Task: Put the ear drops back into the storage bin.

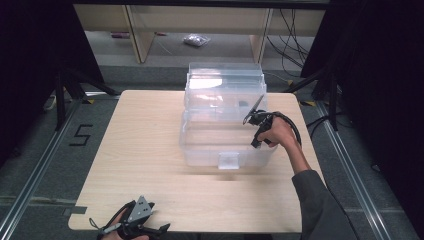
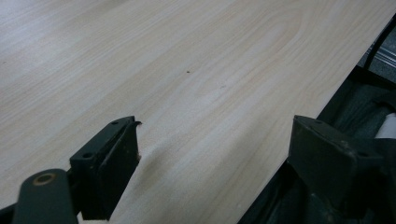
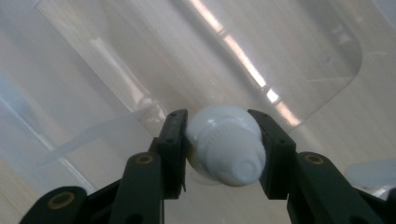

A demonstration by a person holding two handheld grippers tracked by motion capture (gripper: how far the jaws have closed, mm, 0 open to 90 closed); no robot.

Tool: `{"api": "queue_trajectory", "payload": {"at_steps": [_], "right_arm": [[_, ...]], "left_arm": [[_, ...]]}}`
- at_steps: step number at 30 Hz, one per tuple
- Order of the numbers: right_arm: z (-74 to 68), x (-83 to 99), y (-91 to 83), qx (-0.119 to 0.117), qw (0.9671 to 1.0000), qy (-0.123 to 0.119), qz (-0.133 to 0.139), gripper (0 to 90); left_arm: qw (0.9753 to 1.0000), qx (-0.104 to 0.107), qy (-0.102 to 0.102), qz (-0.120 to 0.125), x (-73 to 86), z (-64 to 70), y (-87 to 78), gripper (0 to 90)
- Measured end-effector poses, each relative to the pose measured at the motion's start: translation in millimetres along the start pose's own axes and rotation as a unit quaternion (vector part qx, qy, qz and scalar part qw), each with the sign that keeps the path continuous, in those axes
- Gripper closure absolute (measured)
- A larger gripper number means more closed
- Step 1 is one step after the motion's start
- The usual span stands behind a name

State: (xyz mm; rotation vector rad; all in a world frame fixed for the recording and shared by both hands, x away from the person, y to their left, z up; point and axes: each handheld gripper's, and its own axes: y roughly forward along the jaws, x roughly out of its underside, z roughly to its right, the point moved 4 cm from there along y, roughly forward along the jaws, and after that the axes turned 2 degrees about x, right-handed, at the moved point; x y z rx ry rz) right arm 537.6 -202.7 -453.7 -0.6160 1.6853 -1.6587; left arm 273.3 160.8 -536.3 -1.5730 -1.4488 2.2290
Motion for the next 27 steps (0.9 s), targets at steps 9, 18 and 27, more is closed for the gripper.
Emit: {"api": "queue_trajectory", "payload": {"at_steps": [9, 18, 27], "right_arm": [[0.3, 2.3, 6.3, -0.003, 0.9998, 0.018, -0.008, 60.2], [1.0, 0.0, 11.4, 0.001, 1.0000, 0.004, -0.007, 60.2], [-1.8, 1.6, 17.5, -0.002, 0.9994, 0.021, -0.027, 60.2]], "left_arm": [[1.0000, -0.002, 0.001, 0.000, -0.3, -0.5, 0.2, 15.7], [1.0000, -0.001, 0.002, -0.002, 0.4, -0.2, 0.3, 15.7], [1.0000, 0.000, 0.000, 0.001, -0.3, 0.2, 0.1, 15.7]]}}
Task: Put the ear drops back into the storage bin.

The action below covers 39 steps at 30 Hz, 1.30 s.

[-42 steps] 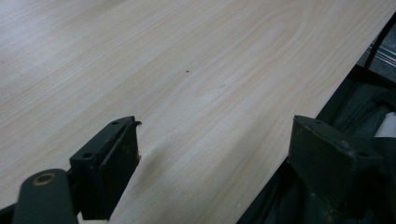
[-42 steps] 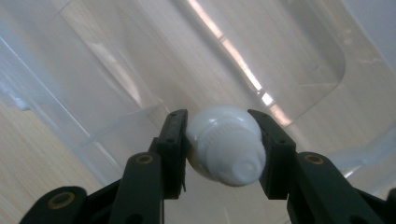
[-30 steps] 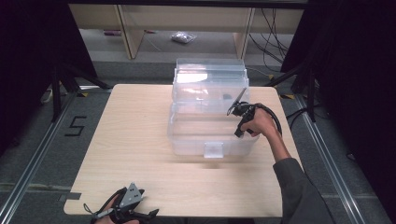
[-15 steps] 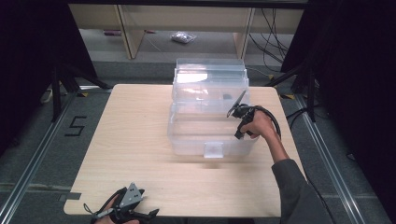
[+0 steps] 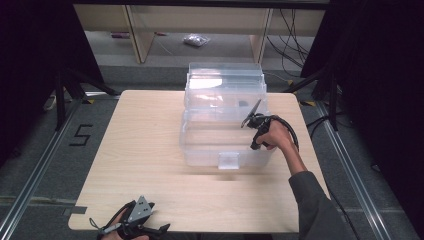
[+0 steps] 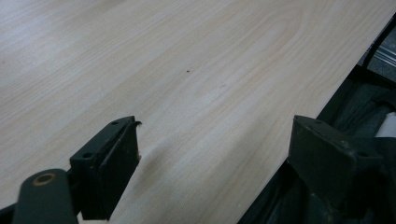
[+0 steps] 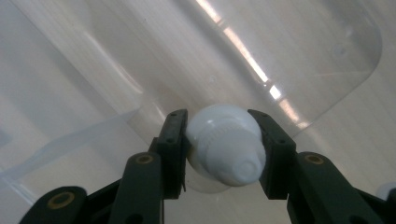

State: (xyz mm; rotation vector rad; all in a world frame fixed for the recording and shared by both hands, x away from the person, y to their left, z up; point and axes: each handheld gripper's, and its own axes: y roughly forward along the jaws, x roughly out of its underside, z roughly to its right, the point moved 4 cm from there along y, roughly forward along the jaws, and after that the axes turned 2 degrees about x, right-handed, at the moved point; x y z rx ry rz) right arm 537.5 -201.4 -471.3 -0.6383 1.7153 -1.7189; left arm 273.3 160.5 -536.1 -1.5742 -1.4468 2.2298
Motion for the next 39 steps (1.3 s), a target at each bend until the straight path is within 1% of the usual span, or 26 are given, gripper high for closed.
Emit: {"api": "queue_trajectory", "payload": {"at_steps": [1, 2, 5, 6, 7, 8, 10, 11, 15, 16, 17, 19, 21, 24, 25, 26, 27, 28, 29, 31, 32, 33, 34, 35, 37, 39], "right_arm": [[1.3, 0.6, 1.7, 0.001, 1.0000, -0.001, 0.005, 60.2], [0.2, 1.2, 2.4, -0.002, 1.0000, 0.007, 0.004, 60.2], [3.4, 0.8, 3.9, 0.003, 0.9999, -0.009, 0.013, 60.2], [1.0, 1.7, 4.0, -0.002, 0.9999, 0.008, 0.008, 60.2], [1.7, 1.5, 4.9, -0.002, 0.9999, 0.003, 0.012, 60.2], [1.2, 2.0, 5.1, -0.005, 0.9999, 0.007, 0.009, 60.2], [0.4, 1.2, 6.1, -0.012, 0.9998, 0.007, 0.014, 60.2], [-0.5, 2.0, 5.4, -0.014, 0.9998, 0.013, 0.007, 60.2], [-0.6, 1.2, 7.0, -0.018, 0.9997, 0.009, 0.010, 60.2], [-2.2, 1.3, 6.1, -0.018, 0.9996, 0.021, 0.006, 60.1], [-2.1, 1.6, 6.1, -0.016, 0.9995, 0.025, 0.003, 60.0], [-2.5, 1.6, 6.7, -0.022, 0.9995, 0.022, 0.003, 60.0], [-1.5, 1.5, 6.8, -0.022, 0.9997, 0.012, 0.006, 60.0], [-1.8, 2.8, 4.6, -0.022, 0.9996, 0.017, 0.006, 57.7], [-2.6, 1.9, 2.6, -0.026, 0.9995, 0.013, 0.015, 56.3], [-3.6, 2.0, -0.7, -0.027, 0.9992, 0.019, 0.021, 55.7], [-1.8, 1.2, -2.4, -0.024, 0.9991, 0.009, 0.033, 53.8], [-1.6, 1.1, -5.2, -0.024, 0.9989, 0.010, 0.039, 51.6], [-2.3, 0.9, -7.8, -0.024, 0.9987, 0.018, 0.041, 49.8], [-0.1, 0.6, -13.1, -0.013, 0.9986, 0.015, 0.048, 46.8], [0.5, -0.1, -16.2, -0.011, 0.9982, 0.018, 0.057, 44.5], [1.7, -1.2, -18.5, -0.009, 0.9971, 0.013, 0.074, 43.2], [1.7, -1.2, -18.5, -0.009, 0.9971, 0.013, 0.074, 43.2], [0.8, -1.3, -22.8, -0.011, 0.9967, 0.020, 0.077, 41.2], [-0.2, -1.9, -29.6, -0.009, 0.9952, 0.025, 0.094, 37.7], [-1.6, -2.2, -36.1, -0.009, 0.9941, 0.027, 0.105, 35.2]], "left_arm": [[1.0000, -0.001, 0.001, 0.000, 0.3, 0.1, 0.4, 15.8], [1.0000, -0.001, 0.002, -0.003, 0.7, -0.2, 0.4, 15.7], [1.0000, -0.001, 0.001, -0.001, 0.0, -0.5, 0.1, 15.7], [1.0000, -0.001, 0.002, -0.002, 0.2, -0.2, 0.2, 15.7], [1.0000, -0.002, 0.002, -0.001, 0.6, -0.1, 0.8, 15.7], [1.0000, -0.002, 0.003, -0.002, 0.7, -0.5, 0.9, 15.7], [1.0000, -0.001, 0.002, -0.002, 0.3, -0.4, 0.2, 15.8], [1.0000, -0.001, 0.002, -0.002, 0.2, -0.3, 0.2, 15.7], [1.0000, -0.002, 0.001, -0.003, 0.5, -0.6, 0.2, 15.7], [1.0000, -0.001, 0.001, -0.002, 0.2, -0.4, 0.1, 15.7], [1.0000, -0.001, 0.002, -0.002, 0.2, -0.3, 0.2, 15.7], [1.0000, -0.002, 0.003, -0.002, 0.7, -0.3, 0.5, 15.7], [1.0000, -0.001, 0.001, -0.002, 0.2, -0.4, 0.1, 15.7], [1.0000, -0.003, 0.002, 0.000, 0.6, 0.0, 0.8, 15.7], [1.0000, -0.002, 0.005, -0.002, 0.6, -0.6, 0.8, 15.7], [1.0000, -0.002, 0.006, -0.002, 0.4, -0.9, 0.8, 15.7], [1.0000, -0.002, 0.001, -0.002, 0.3, -0.3, 0.5, 15.7], [1.0000, -0.002, 0.001, -0.001, 0.2, 0.0, 0.7, 15.7], [1.0000, -0.003, 0.001, -0.001, 0.5, 0.2, 0.9, 15.8], [1.0000, -0.002, 0.001, -0.002, 0.6, 0.0, 1.0, 15.7], [1.0000, -0.003, 0.001, -0.001, 0.4, -0.3, 0.8, 15.7], [1.0000, -0.002, 0.001, -0.002, 0.2, -0.3, 0.5, 15.7], [1.0000, -0.002, 0.001, -0.002, 0.2, -0.3, 0.5, 15.7], [1.0000, -0.003, 0.001, -0.001, 0.5, -0.1, 0.9, 15.7], [1.0000, -0.002, 0.005, -0.002, 0.5, -0.8, 0.9, 15.7], [1.0000, -0.002, 0.001, -0.002, 0.3, -0.4, 0.5, 15.7]]}}
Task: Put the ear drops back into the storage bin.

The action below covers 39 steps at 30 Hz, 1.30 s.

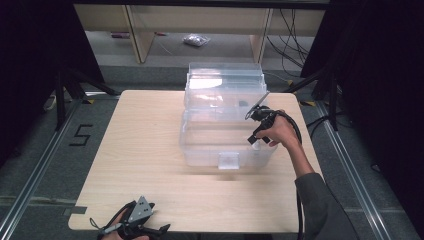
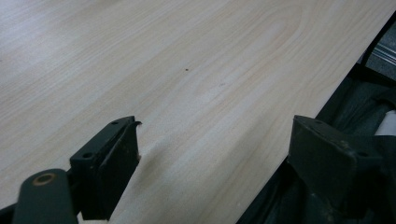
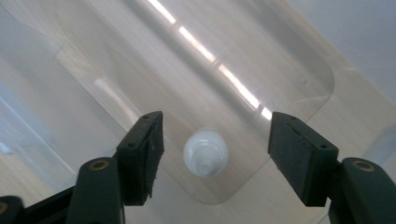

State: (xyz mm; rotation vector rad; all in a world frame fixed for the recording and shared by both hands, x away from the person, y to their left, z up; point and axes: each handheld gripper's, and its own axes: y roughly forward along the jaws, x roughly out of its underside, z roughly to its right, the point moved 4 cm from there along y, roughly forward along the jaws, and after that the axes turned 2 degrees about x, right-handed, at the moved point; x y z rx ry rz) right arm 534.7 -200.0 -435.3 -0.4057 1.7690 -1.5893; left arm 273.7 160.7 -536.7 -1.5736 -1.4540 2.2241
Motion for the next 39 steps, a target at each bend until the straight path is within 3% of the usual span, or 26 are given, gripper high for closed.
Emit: {"api": "queue_trajectory", "payload": {"at_steps": [4, 6, 8, 16, 20, 23, 28, 29, 34, 37, 39], "right_arm": [[-4.1, -1.0, -10.5, 0.004, 0.9996, 0.012, 0.023, 31.1], [-5.7, -0.3, -15.1, 0.009, 0.9994, 0.011, 0.032, 28.1], [-6.5, -0.1, -16.3, 0.008, 0.9992, 0.014, 0.036, 26.9], [-17.9, 0.7, -32.0, 0.010, 0.9977, 0.011, 0.067, 24.0], [-24.6, 2.1, -40.7, 0.007, 0.9963, 0.002, 0.086, 23.8], [-26.3, 2.7, -42.9, 0.008, 0.9959, -0.004, 0.090, 23.8], [-31.4, 7.6, -47.8, 0.003, 0.9951, -0.001, 0.099, 23.6], [-33.7, 10.6, -48.7, -0.002, 0.9947, 0.010, 0.102, 23.4], [-36.1, 17.0, -53.1, -0.003, 0.9938, 0.005, 0.111, 22.7], [-38.3, 21.2, -56.2, -0.003, 0.9928, 0.017, 0.119, 22.7], [-39.2, 24.2, -57.9, -0.008, 0.9921, 0.011, 0.125, 22.6]], "left_arm": [[1.0000, 0.001, -0.001, 0.003, 0.0, 0.2, 0.7, 15.7], [0.9982, 0.011, -0.042, 0.041, -2.9, 7.4, 4.8, 15.7], [1.0000, -0.001, 0.003, 0.000, 0.2, -0.3, 0.5, 15.7], [1.0000, -0.001, -0.007, 0.000, 0.5, -0.1, 0.3, 15.7], [1.0000, 0.000, 0.004, -0.001, 0.2, -0.4, 0.1, 15.8], [1.0000, -0.001, 0.001, 0.000, -0.2, -0.6, -0.4, 15.8], [1.0000, -0.001, 0.000, -0.001, 0.0, -0.6, -0.1, 15.7], [1.0000, -0.001, 0.000, -0.001, 0.0, -0.5, -0.1, 15.8], [1.0000, -0.001, -0.006, 0.000, 0.2, 0.0, 0.2, 15.7], [1.0000, 0.000, 0.002, -0.001, 0.4, -0.3, 0.1, 15.7], [1.0000, -0.001, 0.000, -0.002, 0.2, -0.6, -0.1, 15.7]]}}
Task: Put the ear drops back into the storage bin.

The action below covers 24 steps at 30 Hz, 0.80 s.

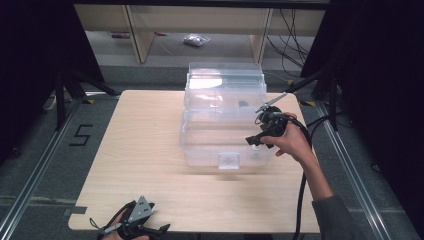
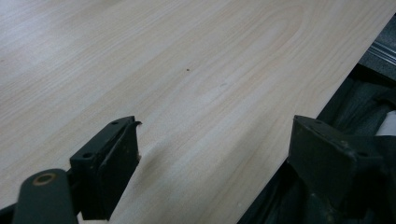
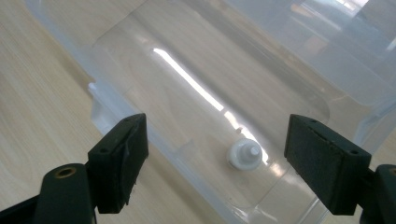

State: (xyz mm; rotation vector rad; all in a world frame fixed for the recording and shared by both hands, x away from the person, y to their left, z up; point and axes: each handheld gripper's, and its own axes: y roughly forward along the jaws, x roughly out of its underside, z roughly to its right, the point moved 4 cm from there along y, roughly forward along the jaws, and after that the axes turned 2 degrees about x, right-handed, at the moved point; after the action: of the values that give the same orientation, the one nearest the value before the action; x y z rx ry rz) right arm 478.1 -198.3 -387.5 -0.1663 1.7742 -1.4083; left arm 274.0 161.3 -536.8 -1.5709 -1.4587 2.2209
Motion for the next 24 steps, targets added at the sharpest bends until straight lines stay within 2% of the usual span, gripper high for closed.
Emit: {"api": "queue_trajectory", "payload": {"at_steps": [5, 6, 7, 8, 10, 12, 14, 16, 17, 18, 23, 24], "right_arm": [[-1.2, 8.3, -1.4, -0.005, 1.0000, -0.001, 0.006, 22.0], [-1.1, 11.0, -0.8, -0.004, 0.9999, 0.000, 0.011, 21.9], [-1.1, 11.0, -0.8, -0.004, 0.9999, 0.000, 0.011, 21.9], [-3.3, 12.7, -1.5, -0.009, 0.9999, 0.008, 0.009, 21.9], [-2.8, 16.2, -1.4, -0.010, 0.9998, 0.003, 0.016, 21.7], [-3.9, 17.1, -1.8, -0.008, 0.9998, 0.004, 0.015, 21.7], [-4.3, 19.1, -2.6, -0.007, 0.9998, 0.001, 0.017, 21.7], [-4.9, 21.0, -3.3, -0.001, 0.9998, 0.001, 0.018, 21.5], [-6.5, 21.7, -3.7, -0.004, 0.9998, 0.007, 0.018, 21.5], [-5.9, 22.2, -3.4, -0.003, 0.9998, 0.000, 0.021, 21.6], [-9.5, 27.2, -3.6, -0.007, 0.9996, -0.001, 0.028, 21.6], [-10.9, 28.8, -3.7, -0.008, 0.9996, 0.000, 0.025, 21.5]], "left_arm": [[1.0000, -0.001, 0.000, 0.001, 0.0, 0.0, -0.2, 15.7], [1.0000, -0.001, -0.008, 0.002, 0.0, 0.4, 0.1, 15.7], [1.0000, -0.001, -0.006, 0.002, 0.0, 0.3, 0.0, 15.7], [1.0000, 0.000, -0.004, 0.002, 0.0, 0.5, 0.0, 15.7], [1.0000, 0.001, 0.001, 0.000, 0.1, 0.2, -0.3, 15.7], [1.0000, 0.000, -0.008, 0.003, 0.0, 0.7, 0.2, 15.7], [1.0000, 0.000, 0.001, 0.001, -0.1, 0.3, -0.4, 15.7], [1.0000, -0.001, 0.001, 0.000, 0.2, 0.0, -0.2, 15.7], [1.0000, -0.001, -0.006, 0.002, 0.2, 0.5, 0.3, 15.7], [1.0000, -0.001, -0.008, 0.001, 0.3, 0.4, 0.4, 15.7], [1.0000, -0.002, -0.001, 0.001, 0.0, -0.4, -0.2, 15.7], [1.0000, -0.001, -0.007, 0.001, 0.2, 0.3, 0.2, 15.7]]}}
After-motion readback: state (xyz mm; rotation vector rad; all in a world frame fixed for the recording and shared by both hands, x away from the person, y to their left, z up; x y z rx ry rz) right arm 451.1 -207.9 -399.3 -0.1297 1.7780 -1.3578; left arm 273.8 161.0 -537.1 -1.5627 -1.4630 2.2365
